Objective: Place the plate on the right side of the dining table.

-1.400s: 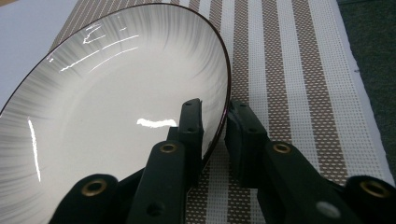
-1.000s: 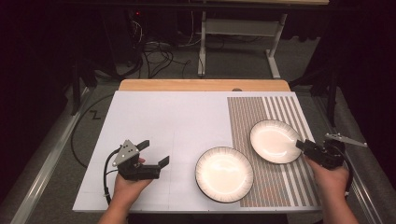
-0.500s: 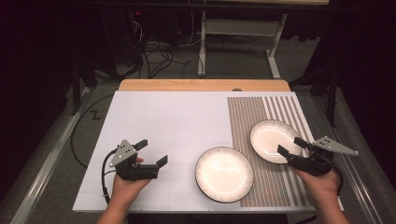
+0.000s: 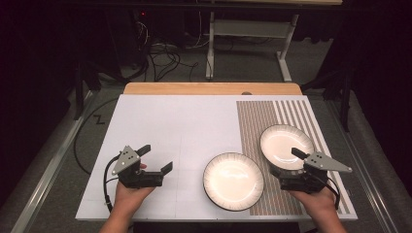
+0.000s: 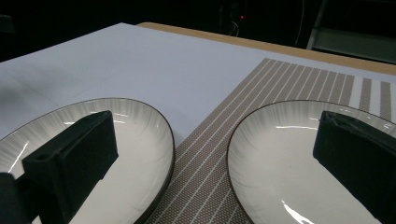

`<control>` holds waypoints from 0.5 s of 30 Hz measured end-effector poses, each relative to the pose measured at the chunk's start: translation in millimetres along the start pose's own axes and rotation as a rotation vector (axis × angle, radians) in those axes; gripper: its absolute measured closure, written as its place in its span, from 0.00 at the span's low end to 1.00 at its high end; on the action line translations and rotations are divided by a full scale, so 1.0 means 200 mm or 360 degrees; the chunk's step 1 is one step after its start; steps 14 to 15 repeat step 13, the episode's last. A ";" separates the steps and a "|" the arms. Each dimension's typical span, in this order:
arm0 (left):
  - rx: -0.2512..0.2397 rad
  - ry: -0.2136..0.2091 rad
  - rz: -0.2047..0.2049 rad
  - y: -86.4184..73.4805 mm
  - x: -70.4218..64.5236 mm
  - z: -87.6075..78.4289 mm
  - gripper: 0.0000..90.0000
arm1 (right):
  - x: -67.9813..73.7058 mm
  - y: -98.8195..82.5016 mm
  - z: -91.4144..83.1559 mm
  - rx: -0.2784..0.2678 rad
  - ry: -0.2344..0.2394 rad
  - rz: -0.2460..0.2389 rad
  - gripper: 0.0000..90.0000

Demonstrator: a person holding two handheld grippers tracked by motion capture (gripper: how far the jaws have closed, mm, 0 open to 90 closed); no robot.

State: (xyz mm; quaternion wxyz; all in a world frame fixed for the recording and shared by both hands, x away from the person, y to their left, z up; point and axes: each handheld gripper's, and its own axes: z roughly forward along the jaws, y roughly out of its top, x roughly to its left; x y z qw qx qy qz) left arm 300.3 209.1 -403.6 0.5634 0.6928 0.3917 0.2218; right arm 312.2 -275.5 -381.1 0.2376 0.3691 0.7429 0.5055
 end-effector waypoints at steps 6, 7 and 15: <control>-0.0006 0.0012 0.0000 0.00 0.00 0.00 0.00 | 0.00 -0.02 0.01 0.0006 0.0001 -0.0016 0.01; -0.0008 0.0015 -0.0003 0.00 0.00 0.00 0.00 | 0.00 -0.02 0.00 0.0003 0.0003 -0.0010 0.01; -0.0038 -0.0012 -0.0077 0.01 -0.01 0.00 0.00 | -0.01 -0.02 0.00 -0.0011 0.0003 0.0008 0.01</control>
